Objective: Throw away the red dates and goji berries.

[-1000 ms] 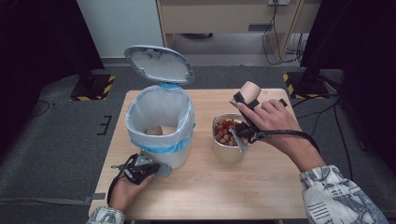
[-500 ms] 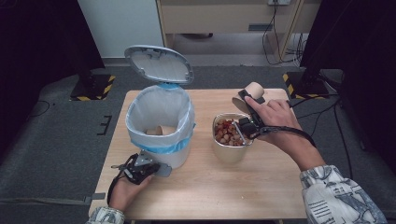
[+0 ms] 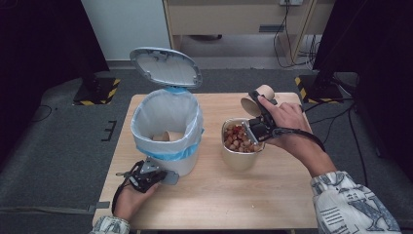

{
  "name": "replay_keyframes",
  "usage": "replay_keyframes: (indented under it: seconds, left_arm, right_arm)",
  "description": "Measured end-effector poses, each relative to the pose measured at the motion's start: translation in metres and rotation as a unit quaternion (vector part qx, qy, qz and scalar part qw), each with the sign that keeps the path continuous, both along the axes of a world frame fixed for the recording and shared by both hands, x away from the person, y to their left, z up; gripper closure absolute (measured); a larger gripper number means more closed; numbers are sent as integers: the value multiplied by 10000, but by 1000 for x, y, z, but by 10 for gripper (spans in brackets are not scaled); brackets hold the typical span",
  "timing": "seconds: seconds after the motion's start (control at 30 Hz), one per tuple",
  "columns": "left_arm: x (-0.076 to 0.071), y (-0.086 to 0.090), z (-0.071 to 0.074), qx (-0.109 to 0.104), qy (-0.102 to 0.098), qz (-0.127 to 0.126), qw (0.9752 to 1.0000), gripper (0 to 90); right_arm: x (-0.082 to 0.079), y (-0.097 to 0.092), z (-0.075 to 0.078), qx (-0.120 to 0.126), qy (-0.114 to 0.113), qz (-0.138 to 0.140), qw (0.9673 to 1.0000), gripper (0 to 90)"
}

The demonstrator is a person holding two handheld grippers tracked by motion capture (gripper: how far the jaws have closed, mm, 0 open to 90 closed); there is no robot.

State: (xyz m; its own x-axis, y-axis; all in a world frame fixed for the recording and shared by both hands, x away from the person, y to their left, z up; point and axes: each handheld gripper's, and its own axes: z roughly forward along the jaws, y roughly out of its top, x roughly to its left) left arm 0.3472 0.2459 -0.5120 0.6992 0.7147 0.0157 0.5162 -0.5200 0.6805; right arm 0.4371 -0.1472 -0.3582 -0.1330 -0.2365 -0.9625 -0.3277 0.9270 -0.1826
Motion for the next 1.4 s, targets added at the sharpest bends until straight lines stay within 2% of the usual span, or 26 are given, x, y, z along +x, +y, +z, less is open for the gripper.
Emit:
replay_keyframes:
  seconds: [0.03, 0.27, 0.3, 0.4, 0.6, 0.73, 0.87, 0.9, 0.93, 1.0, 1.1, 1.13, 1.23, 1.27, 1.33, 1.37, 1.4]
  left_arm:
    - [0, 0, 0, -2, -1, 0, 10000, 898]
    - [0, 0, 0, -10, -1, 2, 10000, 899]
    - [0, 0, 0, -12, -1, 0, 10000, 898]
    - [0, 0, 0, -15, -1, 0, 10000, 899]
    - [0, 0, 0, -13, -2, -1, 10000, 899]
    - [0, 0, 0, -14, -3, -2, 10000, 898]
    - [0, 0, 0, -22, 4, 13, 10000, 898]
    - [0, 0, 0, -23, 4, 11, 10000, 898]
    - [0, 0, 0, -23, 4, 11, 10000, 899]
    - [0, 0, 0, -23, 3, 11, 10000, 899]
    - [0, 0, 0, -23, 5, 9, 10000, 898]
    - [0, 0, 0, -23, 5, 9, 10000, 898]
    - [0, 0, 0, -23, 4, 7, 10000, 898]
    - [0, 0, 0, -23, 4, 7, 10000, 899]
    - [0, 0, 0, -25, 5, 8, 10000, 898]
    - [0, 0, 0, -26, 6, 9, 10000, 898]
    - [0, 0, 0, -24, 6, 8, 10000, 898]
  right_arm:
    - [1, 1, 2, 147, 73, 23, 9999, 288]
    - [4, 2, 4, 385, 162, 9, 9991, 287]
    - [5, 1, 5, 576, 241, -5, 9980, 287]
    - [7, 0, 7, 862, 354, -12, 9956, 287]
    - [9, 2, 10, 1139, 444, 6, 9925, 286]
    - [9, 3, 11, 1195, 458, 11, 9918, 286]
    - [10, 3, 12, 1338, 535, 34, 9895, 284]
    - [10, 3, 13, 1460, 602, 25, 9874, 284]
    - [10, 3, 13, 1460, 602, 25, 9874, 284]
    - [12, 3, 14, 1640, 688, 25, 9841, 284]
    - [13, 4, 16, 1773, 768, 48, 9811, 283]
    - [13, 4, 16, 1773, 768, 48, 9811, 283]
    - [14, 4, 17, 1930, 866, 56, 9774, 283]
    - [14, 4, 17, 1930, 866, 56, 9774, 283]
    - [15, 4, 18, 2031, 922, 73, 9748, 283]
    - [16, 4, 19, 2138, 978, 77, 9719, 282]
    - [16, 4, 19, 2158, 998, 78, 9713, 282]
